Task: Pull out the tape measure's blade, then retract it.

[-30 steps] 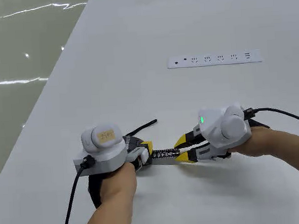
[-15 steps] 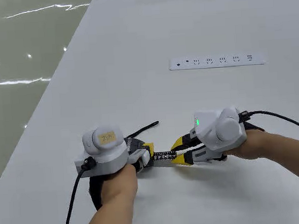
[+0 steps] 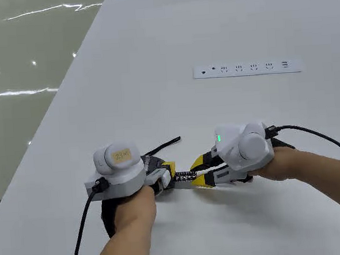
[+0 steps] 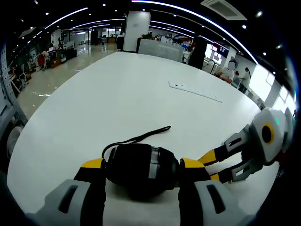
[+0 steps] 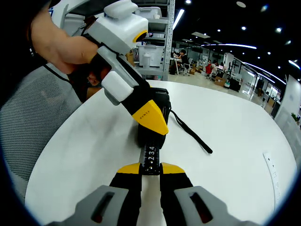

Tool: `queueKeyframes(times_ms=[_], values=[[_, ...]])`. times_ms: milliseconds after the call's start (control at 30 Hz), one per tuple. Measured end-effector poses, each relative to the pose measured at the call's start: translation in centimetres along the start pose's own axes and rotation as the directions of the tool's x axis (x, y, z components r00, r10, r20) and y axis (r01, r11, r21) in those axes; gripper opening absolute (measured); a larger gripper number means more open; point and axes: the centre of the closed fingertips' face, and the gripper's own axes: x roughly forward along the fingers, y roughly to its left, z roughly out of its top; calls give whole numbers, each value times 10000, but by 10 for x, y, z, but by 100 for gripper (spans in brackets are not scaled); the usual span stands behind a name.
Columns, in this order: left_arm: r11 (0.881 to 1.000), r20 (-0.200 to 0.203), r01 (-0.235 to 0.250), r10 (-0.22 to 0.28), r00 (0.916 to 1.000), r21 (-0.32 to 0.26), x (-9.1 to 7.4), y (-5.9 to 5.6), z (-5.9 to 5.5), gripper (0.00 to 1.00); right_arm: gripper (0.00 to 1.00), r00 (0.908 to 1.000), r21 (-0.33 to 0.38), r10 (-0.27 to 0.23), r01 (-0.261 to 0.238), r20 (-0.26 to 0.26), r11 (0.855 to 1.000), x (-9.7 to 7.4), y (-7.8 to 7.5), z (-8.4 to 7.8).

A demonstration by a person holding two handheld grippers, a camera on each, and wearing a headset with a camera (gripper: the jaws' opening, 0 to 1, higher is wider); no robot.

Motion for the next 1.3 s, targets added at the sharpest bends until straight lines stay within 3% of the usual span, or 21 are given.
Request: queueKeyframes(times_ms=[1300], values=[[9999,-11,78,-78,10000,-79,1,3,0,59,14,9998,-5,49,-49,-199,10000,21,0,10]])
